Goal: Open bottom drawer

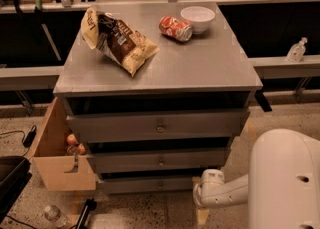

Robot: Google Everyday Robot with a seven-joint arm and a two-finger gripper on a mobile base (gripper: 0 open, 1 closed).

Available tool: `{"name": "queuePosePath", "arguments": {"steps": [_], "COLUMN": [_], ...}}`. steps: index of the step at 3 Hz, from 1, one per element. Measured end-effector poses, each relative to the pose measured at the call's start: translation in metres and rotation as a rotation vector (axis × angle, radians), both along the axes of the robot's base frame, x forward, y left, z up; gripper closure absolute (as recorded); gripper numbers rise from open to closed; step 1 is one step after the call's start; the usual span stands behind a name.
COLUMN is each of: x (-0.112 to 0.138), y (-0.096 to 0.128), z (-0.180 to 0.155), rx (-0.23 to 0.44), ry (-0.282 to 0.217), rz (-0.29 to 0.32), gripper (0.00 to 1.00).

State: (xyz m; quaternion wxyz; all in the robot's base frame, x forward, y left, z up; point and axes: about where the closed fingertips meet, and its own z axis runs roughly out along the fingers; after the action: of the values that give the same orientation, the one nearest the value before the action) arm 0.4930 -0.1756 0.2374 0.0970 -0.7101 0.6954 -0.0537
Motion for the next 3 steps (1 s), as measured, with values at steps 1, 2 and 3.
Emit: {"name": "queuePosePath", "arguments": {"steps": [1, 2, 3], "x": [0.004, 0.022, 0.039], "y": [0.003, 0.008, 0.011], "z": [-0.008, -0.028, -0.045], "rx": [-0.012, -0.037, -0.036], "ry": [-0.007, -0.042, -0.079], "rz": [-0.005, 0.028, 0.061], "gripper": [0.0, 0.0, 0.0]}}
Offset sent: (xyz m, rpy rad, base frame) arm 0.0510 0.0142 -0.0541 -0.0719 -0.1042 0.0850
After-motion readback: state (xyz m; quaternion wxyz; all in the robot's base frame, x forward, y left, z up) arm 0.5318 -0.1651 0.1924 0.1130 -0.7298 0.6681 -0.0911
